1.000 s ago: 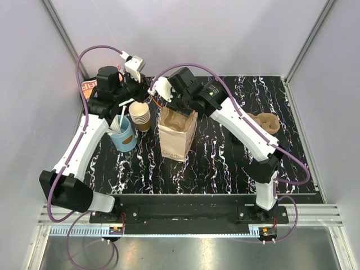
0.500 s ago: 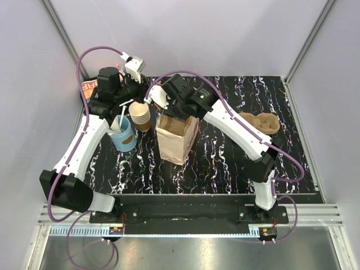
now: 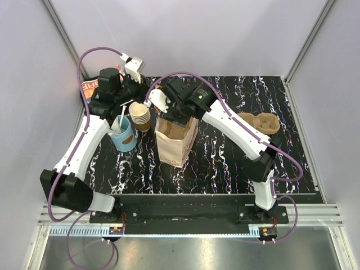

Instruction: Pack the takeout coffee

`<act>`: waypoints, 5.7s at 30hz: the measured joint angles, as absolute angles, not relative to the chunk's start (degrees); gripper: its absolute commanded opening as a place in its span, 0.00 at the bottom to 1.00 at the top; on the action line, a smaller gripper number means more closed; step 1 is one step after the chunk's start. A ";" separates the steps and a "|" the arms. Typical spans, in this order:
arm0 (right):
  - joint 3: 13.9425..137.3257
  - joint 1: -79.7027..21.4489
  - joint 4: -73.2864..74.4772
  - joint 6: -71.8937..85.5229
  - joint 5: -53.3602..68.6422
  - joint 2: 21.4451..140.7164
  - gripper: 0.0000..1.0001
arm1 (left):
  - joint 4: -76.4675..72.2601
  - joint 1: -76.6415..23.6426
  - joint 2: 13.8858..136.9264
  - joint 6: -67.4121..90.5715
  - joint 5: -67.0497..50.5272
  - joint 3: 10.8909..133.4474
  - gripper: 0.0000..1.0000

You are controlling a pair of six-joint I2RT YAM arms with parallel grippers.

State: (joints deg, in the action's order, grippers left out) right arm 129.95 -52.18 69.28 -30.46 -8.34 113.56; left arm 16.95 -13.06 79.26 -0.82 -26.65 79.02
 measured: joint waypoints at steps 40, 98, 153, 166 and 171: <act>132.94 -50.22 73.12 -17.93 -1.78 119.00 0.30 | 16.53 -13.06 78.70 -0.34 -24.51 77.21 0.04; 132.94 -49.98 75.42 -16.01 0.38 121.36 0.67 | 15.33 -13.06 77.95 1.58 -22.44 75.59 0.00; 146.19 -49.98 76.36 -23.03 -0.78 108.55 0.79 | 15.33 -13.06 77.95 1.63 -22.46 75.59 0.00; 137.64 -49.91 75.68 -27.79 1.48 100.71 0.76 | 15.33 -13.06 77.95 1.83 -22.52 75.59 0.01; 135.70 -48.29 75.55 -29.87 4.58 95.83 0.72 | 15.33 -13.06 77.95 1.83 -22.63 75.61 0.00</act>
State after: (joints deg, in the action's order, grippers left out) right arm 135.70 -48.29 75.55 -29.87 4.58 95.83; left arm 15.33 -13.06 77.95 1.83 -22.63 75.61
